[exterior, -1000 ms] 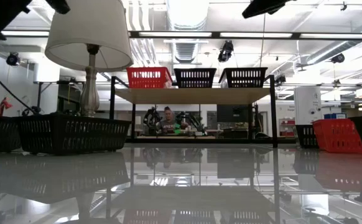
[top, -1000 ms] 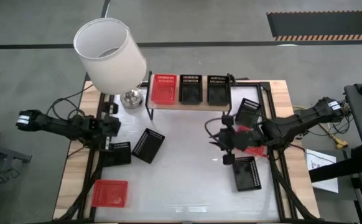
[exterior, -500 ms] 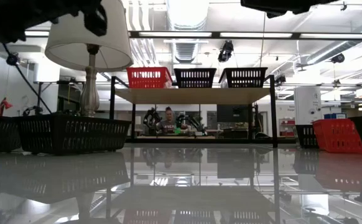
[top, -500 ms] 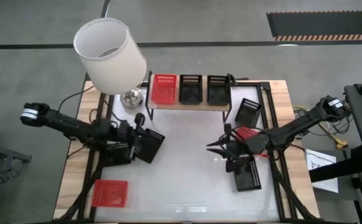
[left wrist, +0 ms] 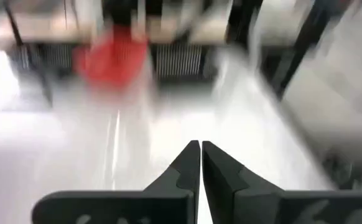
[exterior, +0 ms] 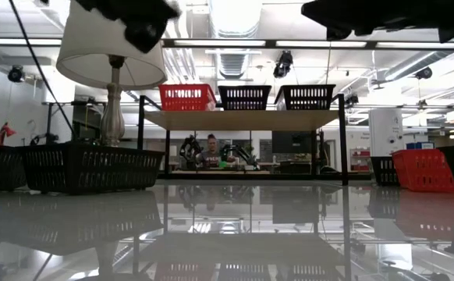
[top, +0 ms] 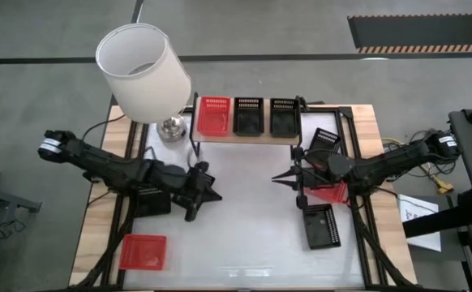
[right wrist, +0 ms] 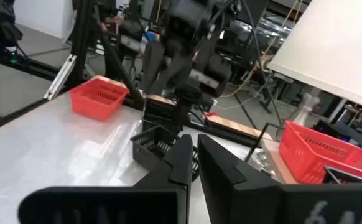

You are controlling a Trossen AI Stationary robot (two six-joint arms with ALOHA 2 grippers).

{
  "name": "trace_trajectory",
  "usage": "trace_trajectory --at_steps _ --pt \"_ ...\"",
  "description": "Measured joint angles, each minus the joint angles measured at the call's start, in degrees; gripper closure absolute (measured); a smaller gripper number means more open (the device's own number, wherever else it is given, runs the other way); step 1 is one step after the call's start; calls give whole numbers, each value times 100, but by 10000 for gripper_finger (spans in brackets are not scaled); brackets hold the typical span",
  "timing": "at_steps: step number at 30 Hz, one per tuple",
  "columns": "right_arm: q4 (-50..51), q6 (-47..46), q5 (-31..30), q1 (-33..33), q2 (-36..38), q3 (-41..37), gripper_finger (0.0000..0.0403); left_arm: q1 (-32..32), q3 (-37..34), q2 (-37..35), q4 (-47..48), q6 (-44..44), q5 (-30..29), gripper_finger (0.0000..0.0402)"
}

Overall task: Stack baskets on shelf by color
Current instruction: Stack the black basket into the other black basket on the shelf

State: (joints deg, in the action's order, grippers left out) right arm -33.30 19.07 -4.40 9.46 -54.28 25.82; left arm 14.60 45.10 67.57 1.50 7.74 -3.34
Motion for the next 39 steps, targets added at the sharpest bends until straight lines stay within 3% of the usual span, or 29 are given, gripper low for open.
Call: trace_trajectory --at_steps 6,10,14,25,34,39 --pt "261 -165 13 15 27 -24 385 452 1243 613 3409 431 -604 402" --pt "346 -314 11 15 17 -26 385 684 1662 984 4858 636 -614 402" --pt "349 -360 9 15 11 -26 385 782 1694 1264 5677 660 -605 402" --pt "496 -506 4 15 15 -26 385 790 1667 1616 6053 56 -555 395" --pt "602 -562 37 15 15 -26 385 797 1413 1635 5649 -527 -553 287" --pt "633 -599 42 15 15 -26 385 795 1015 1652 5050 -664 -298 267"
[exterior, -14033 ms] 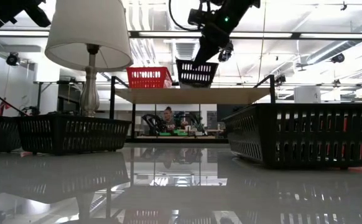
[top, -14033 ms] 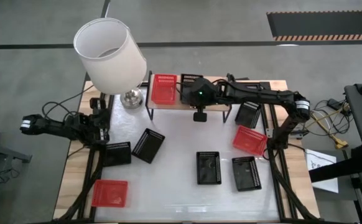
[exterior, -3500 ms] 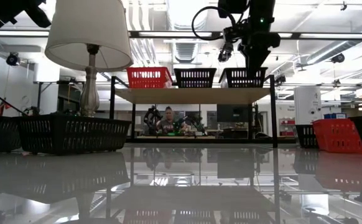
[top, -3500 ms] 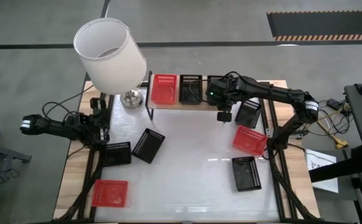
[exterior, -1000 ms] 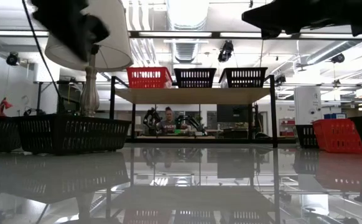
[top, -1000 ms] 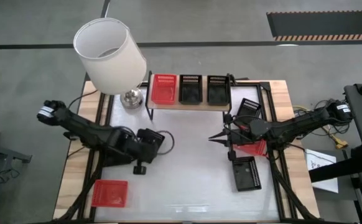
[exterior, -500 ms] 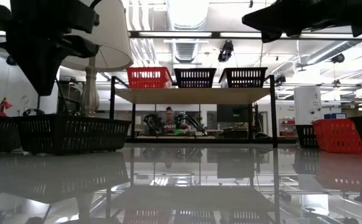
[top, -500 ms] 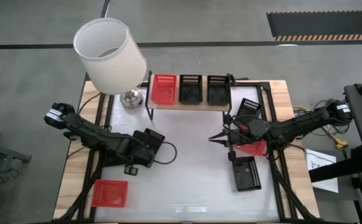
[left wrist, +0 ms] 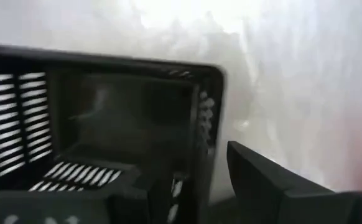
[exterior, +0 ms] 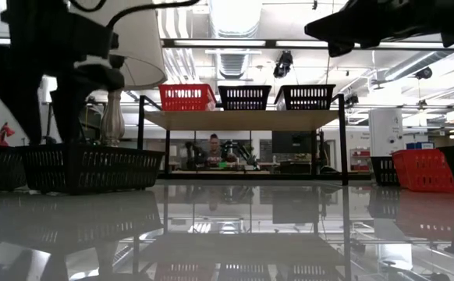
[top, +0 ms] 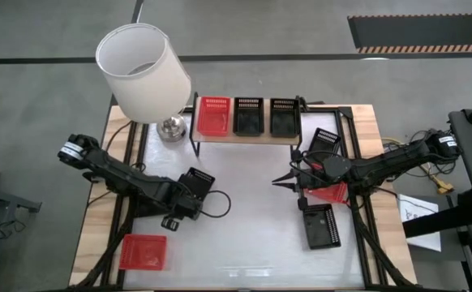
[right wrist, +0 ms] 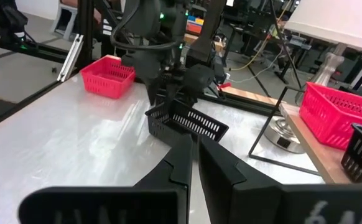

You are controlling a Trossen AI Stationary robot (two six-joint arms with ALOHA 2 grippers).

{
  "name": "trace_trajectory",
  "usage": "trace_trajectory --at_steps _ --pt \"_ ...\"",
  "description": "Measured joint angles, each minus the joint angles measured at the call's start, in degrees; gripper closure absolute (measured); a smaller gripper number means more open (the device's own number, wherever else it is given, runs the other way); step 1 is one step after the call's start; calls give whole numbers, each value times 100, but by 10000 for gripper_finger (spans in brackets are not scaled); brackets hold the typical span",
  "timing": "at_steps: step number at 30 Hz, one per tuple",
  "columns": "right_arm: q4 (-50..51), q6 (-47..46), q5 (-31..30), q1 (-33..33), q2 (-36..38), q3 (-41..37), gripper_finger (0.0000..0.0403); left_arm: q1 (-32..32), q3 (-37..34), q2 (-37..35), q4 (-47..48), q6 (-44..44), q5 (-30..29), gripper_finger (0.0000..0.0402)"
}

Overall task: Stack baskets on shelf by color
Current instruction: Stack the black basket into the other black basket on the shelf

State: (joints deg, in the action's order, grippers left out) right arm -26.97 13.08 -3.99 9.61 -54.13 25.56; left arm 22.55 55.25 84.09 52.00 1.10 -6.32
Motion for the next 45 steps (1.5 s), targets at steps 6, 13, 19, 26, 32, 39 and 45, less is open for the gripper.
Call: trace_trajectory --at_steps 6,13,19,26,32,39,45 --pt "25 -7 2 0 0 0 385 -1 -393 0 -523 -2 125 287" --pt "20 -7 2 0 0 0 385 -4 -479 0 -546 -4 106 361" --pt "89 -16 4 0 13 0 385 -1 -336 0 -543 88 -35 398" --pt "491 -127 -45 0 226 -36 385 2 693 0 -502 906 -163 400" --pt "306 -66 -44 0 363 -235 385 2 2000 0 -517 985 -374 401" --pt "394 -170 1 0 687 -264 385 -46 2955 0 -288 84 -1190 401" --pt "974 -479 2 0 1037 -271 385 -245 3641 458 -124 -788 -1796 401"
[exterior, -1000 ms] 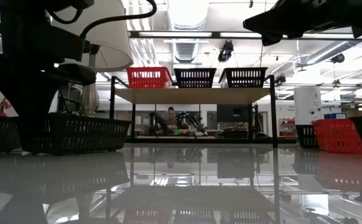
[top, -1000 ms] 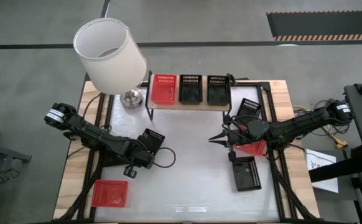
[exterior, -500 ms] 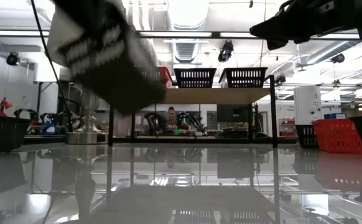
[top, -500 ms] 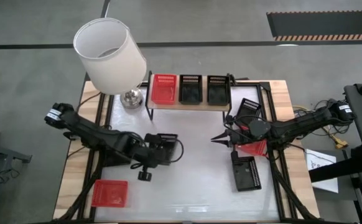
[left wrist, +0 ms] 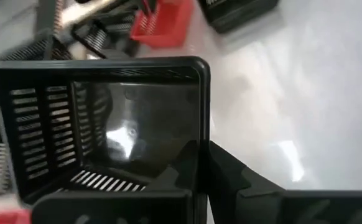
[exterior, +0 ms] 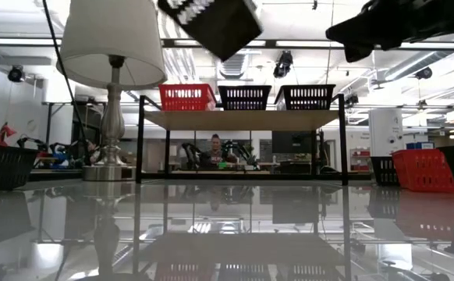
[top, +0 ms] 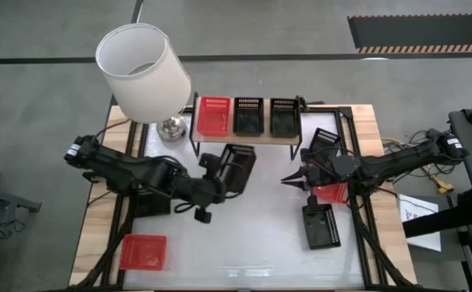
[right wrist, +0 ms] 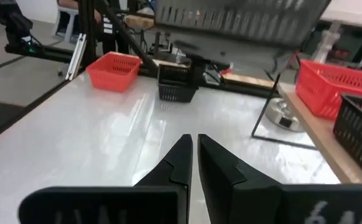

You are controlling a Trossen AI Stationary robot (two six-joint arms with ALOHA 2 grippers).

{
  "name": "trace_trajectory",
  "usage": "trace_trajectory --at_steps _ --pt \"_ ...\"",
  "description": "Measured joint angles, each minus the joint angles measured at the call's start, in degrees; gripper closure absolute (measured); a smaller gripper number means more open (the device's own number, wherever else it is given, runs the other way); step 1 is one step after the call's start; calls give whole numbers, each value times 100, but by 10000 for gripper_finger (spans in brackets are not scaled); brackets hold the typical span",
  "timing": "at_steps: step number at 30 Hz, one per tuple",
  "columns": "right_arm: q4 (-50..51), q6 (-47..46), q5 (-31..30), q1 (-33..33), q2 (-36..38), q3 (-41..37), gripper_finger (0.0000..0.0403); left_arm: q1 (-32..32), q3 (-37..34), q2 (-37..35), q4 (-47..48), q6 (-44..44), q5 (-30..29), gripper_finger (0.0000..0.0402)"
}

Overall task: Stack baskets on shelf by color
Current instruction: Stack the black basket into the other black basket on the shelf

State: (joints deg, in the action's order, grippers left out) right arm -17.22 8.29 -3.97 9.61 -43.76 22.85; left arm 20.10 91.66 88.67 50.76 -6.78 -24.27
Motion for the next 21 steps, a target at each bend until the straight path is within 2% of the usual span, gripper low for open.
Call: trace_trajectory --at_steps 5,8,10,17,21 --pt "200 -127 2 28 119 -17 385 -194 949 698 500 -999 -449 401" --pt "299 -175 3 71 148 -24 385 -461 1575 1074 1205 -1105 -923 401" --pt "416 -233 0 99 199 -26 385 -676 1941 1262 1514 -1081 -1034 401" --pt "625 -394 -2 127 399 -26 385 -1522 2584 1643 1819 -1030 -1015 401" --pt "773 -476 -4 127 442 -26 385 -1986 2672 1684 1826 -1041 -629 401"
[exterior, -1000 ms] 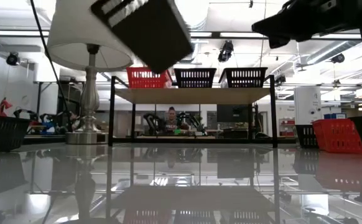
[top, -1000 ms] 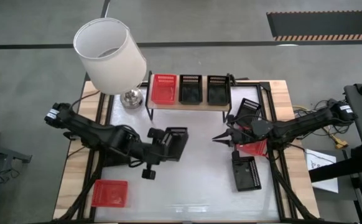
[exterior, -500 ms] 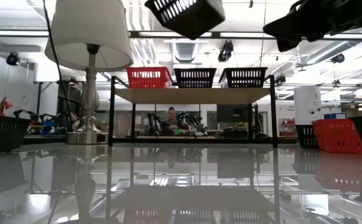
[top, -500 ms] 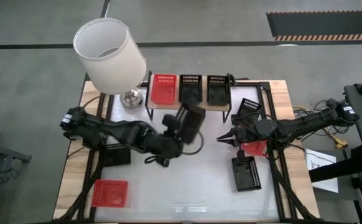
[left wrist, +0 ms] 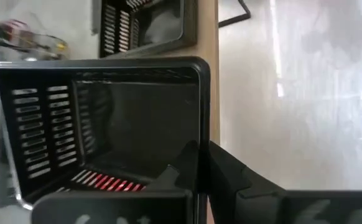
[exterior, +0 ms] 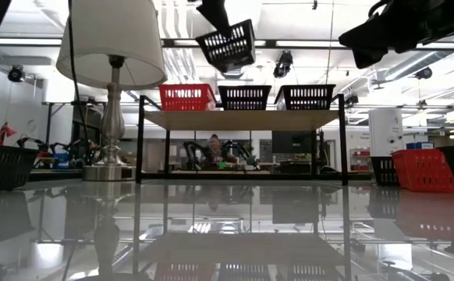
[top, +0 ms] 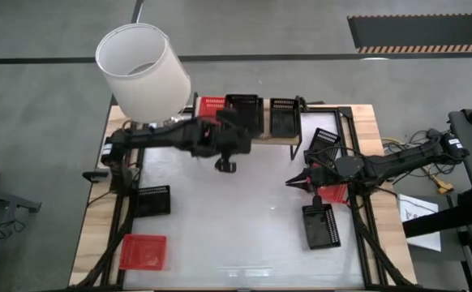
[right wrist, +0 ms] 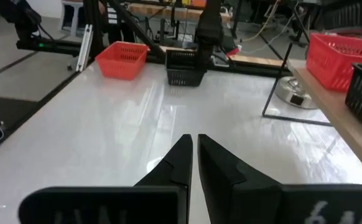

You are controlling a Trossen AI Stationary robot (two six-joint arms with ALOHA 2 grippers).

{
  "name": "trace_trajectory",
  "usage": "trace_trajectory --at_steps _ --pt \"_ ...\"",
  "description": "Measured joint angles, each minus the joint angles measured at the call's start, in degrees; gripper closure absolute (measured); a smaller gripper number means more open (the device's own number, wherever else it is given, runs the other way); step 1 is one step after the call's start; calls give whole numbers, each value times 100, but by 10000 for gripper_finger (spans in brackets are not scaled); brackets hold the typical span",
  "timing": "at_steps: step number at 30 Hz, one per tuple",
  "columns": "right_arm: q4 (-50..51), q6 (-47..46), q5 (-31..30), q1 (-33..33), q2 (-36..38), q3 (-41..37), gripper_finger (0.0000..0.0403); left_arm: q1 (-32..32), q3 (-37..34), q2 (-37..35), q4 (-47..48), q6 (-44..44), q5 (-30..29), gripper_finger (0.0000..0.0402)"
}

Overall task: Stack baskets on shelf by color
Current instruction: Stack the black basket into the other black basket on the shelf

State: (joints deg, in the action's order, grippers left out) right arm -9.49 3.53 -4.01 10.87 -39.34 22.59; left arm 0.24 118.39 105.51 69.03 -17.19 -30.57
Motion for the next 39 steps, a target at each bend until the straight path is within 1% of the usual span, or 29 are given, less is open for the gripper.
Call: trace_trajectory --at_steps 2,4,7,11,21,29,32,39 --pt "-19 -4 0 0 -6 0 385 -213 -14 0 -66 -18 330 401" --pt "-14 0 -2 0 -8 0 385 -385 -24 2 -67 -18 509 401" --pt "-16 2 -36 0 -8 0 385 -581 -16 7 -161 -77 526 401" --pt "-16 2 -48 0 -8 0 385 -683 -15 7 -605 -299 648 402" --pt "-16 4 -50 0 -8 0 385 -718 -66 95 -1025 -277 660 402" --pt "40 -57 -51 0 -13 0 385 -773 -85 365 -1001 -271 656 402" --pt "53 -57 -50 0 -10 0 385 -816 -84 407 -886 -267 649 402" --pt "82 -57 -50 0 -10 0 385 -827 -87 468 -954 -269 636 402"
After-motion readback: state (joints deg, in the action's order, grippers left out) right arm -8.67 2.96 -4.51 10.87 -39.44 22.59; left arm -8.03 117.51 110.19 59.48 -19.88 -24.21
